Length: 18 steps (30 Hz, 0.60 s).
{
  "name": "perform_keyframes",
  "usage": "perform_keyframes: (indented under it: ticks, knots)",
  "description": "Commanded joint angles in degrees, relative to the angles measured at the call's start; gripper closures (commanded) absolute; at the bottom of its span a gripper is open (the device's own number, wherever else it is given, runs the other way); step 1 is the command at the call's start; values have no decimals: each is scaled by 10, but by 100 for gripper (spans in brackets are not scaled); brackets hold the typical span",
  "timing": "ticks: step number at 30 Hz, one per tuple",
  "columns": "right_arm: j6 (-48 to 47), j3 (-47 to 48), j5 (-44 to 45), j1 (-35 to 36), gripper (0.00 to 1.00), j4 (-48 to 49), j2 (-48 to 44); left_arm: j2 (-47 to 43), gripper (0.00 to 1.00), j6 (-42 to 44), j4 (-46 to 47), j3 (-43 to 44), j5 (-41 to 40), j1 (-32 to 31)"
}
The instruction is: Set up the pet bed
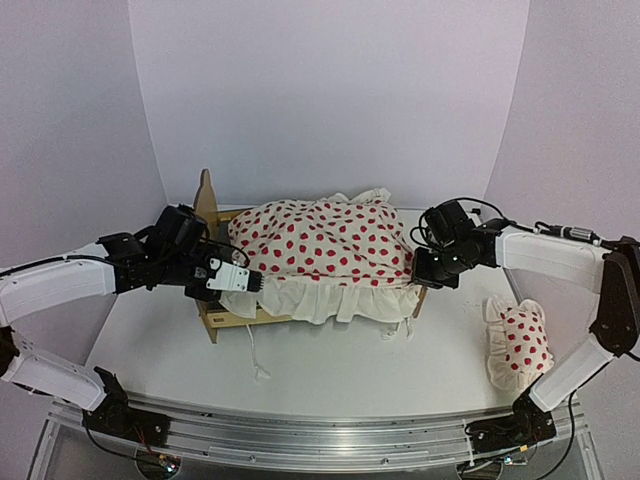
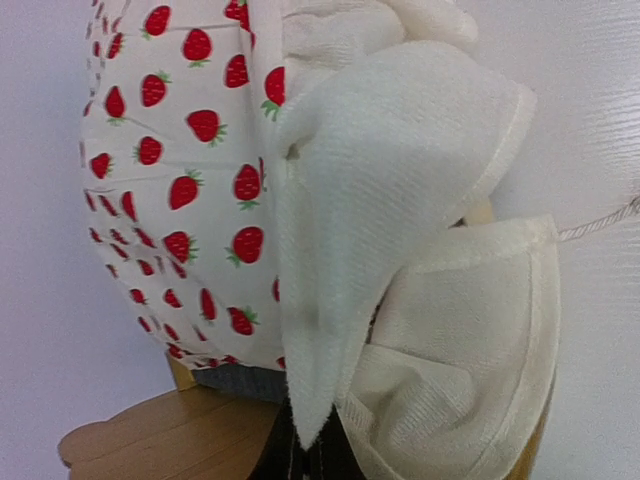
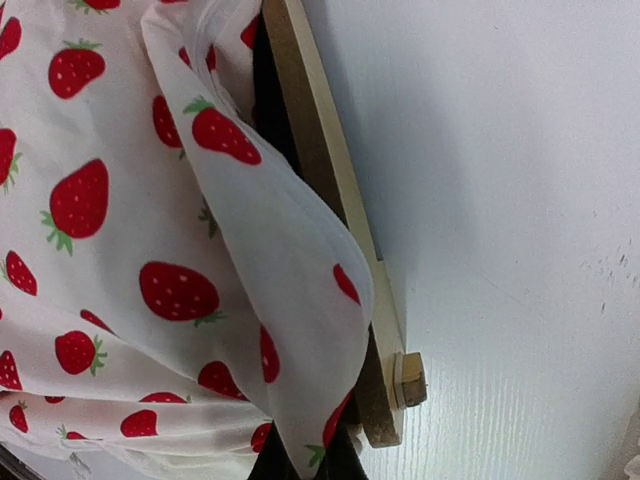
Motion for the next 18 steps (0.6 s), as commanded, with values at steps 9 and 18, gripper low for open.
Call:
perform_keyframes:
  ticks: [9,18]
  knots:
    - [-23,36,-40,-18,100,-17,39,-75,100,121,-88,-36,29,15]
    - [-57,52,-64,-9,65,-56,18,-34,100,40,-87,-3,120,14]
